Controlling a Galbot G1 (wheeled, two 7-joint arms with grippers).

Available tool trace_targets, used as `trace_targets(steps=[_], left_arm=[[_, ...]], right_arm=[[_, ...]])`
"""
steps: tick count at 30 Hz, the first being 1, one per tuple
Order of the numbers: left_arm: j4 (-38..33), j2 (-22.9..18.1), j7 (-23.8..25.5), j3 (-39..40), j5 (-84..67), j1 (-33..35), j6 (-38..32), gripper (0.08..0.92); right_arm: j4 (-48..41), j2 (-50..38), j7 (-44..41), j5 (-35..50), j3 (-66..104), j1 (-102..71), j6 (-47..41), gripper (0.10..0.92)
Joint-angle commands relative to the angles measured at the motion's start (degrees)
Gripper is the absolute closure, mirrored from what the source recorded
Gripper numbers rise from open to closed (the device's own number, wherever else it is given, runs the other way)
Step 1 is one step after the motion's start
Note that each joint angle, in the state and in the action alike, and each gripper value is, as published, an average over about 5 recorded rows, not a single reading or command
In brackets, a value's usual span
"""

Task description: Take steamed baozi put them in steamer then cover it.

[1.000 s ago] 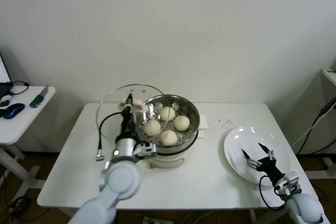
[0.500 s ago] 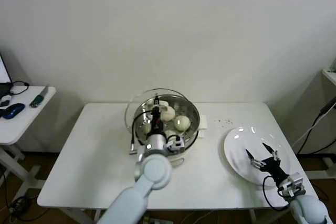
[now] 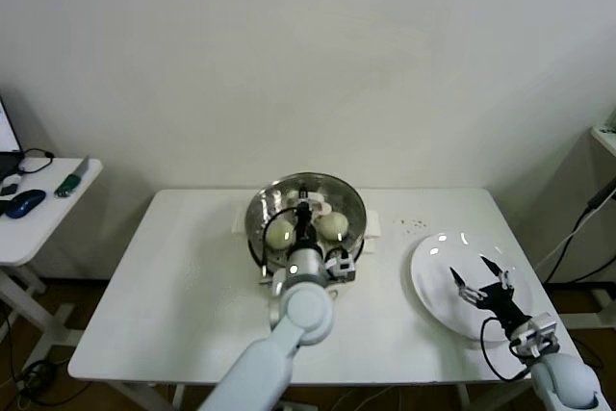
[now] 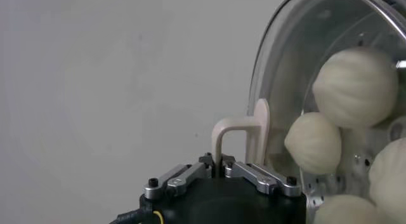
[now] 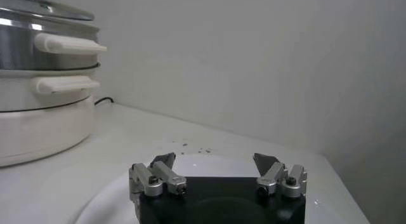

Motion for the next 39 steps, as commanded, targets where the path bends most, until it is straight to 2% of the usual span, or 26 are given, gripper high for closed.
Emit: trace_targets(steps=[1, 11, 28, 31, 39], left_arm=[[2.3, -1.5, -0.6, 0.3, 0.2, -0.3, 2.8, 0.849], [3.4, -1.4, -1.8, 0.4, 0.2, -0.4, 2.8, 0.849], [2.8, -0.3, -0.8, 0.4, 0.1, -0.8, 2.8, 0.847], [1.0, 0.5, 0.0, 0.5, -0.4, -0.4, 2.8, 0.81], [-7.0, 3.2, 1.7, -0.5, -4.0, 1.7, 2.8, 0.584]], right_arm=[[-0.1, 0.1, -0.1, 0.2, 0.0, 0.2, 0.1, 0.203], [-0.1, 0.3, -0.2, 0.1, 0.1, 0.2, 0.2, 0.203], [-0.2, 0.5, -0.6, -0.1, 0.2, 0.2, 0.4, 0.203], [-0.2, 0.4, -0.7, -0.1, 0.2, 0.2, 0.4, 0.203], [-0.1, 0.1, -0.7, -0.3, 0.1, 0.2, -0.9, 0.203]])
